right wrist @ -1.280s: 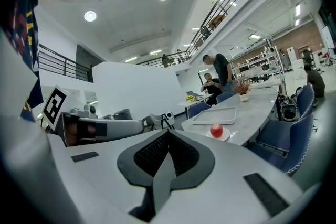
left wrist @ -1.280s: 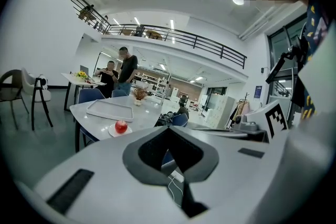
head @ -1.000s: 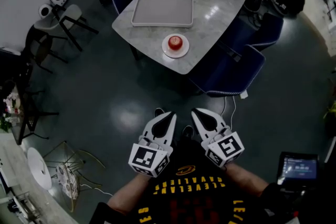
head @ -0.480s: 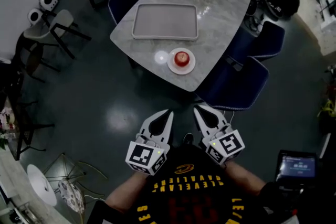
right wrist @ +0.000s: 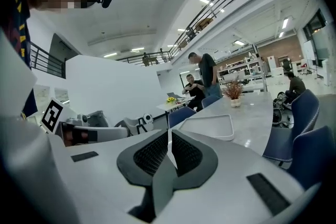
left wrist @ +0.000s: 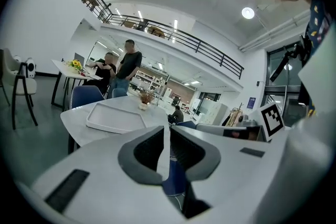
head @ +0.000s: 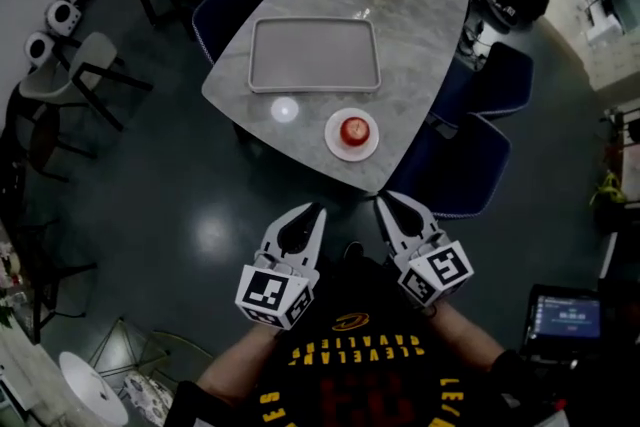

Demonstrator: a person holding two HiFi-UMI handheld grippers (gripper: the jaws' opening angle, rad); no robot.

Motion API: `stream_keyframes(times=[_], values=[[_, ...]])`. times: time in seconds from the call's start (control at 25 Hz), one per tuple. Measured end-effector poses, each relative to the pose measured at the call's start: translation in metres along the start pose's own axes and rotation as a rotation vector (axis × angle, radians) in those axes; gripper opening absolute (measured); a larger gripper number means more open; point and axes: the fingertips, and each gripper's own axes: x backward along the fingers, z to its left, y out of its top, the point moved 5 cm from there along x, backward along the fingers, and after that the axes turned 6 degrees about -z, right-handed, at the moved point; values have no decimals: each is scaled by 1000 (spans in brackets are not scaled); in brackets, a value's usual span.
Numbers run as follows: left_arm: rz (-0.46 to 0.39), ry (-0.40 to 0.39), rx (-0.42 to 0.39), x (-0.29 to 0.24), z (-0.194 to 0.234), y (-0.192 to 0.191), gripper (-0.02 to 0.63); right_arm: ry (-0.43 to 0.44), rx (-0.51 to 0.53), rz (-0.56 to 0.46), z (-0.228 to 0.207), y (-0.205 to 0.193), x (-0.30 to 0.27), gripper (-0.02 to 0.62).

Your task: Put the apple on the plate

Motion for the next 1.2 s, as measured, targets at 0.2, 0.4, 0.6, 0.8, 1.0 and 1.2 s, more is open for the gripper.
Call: stream_keyframes(times=[0.2, 0.4, 0.6, 0.8, 1.0, 1.2], values=[[44, -8, 47, -8, 18, 0, 75, -102, -55, 26, -24, -6, -7, 82], [101, 14, 76, -28, 44, -8, 83, -177, -96, 57, -62, -16, -21, 81], [169, 46, 85, -56, 66, -14, 83, -214, -138, 79, -98, -28, -41, 81], [254, 81, 81, -95, 87, -30, 83, -241, -162, 150, -140, -52, -61, 81], [348, 123, 70, -130, 106, -55, 83, -253, -201, 245, -178, -83, -76, 81], [436, 175, 168, -159, 123, -92, 83, -215, -283, 323, -198, -111, -90, 81]])
